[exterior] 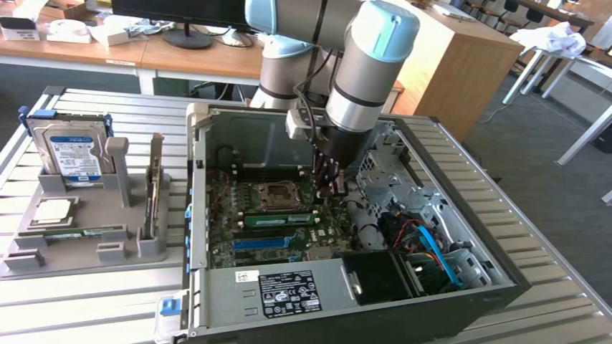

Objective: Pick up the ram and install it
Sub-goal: 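Press down the ram until it locks into place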

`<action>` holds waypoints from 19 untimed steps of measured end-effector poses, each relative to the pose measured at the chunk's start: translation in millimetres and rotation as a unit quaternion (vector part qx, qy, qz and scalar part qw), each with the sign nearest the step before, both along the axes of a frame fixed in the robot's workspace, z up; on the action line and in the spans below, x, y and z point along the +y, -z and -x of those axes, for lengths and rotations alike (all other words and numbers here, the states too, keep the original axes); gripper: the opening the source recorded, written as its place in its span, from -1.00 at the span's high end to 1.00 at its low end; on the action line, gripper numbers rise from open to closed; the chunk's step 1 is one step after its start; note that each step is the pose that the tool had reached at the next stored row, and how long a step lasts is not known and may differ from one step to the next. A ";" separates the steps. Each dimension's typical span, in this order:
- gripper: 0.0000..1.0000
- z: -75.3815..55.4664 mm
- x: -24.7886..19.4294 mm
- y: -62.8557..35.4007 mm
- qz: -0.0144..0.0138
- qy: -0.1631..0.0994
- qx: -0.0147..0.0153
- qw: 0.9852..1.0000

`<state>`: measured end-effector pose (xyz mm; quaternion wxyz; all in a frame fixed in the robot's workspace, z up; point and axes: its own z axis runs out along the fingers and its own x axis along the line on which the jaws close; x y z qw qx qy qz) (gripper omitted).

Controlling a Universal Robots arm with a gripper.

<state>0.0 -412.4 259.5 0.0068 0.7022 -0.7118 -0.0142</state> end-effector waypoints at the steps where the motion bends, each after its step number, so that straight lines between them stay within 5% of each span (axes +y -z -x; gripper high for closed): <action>1: 0.80 0.0 0.0 0.5 0.000 0.000 0.000 1.000; 19: 0.80 -2.0 0.0 9.2 0.000 0.000 0.000 1.000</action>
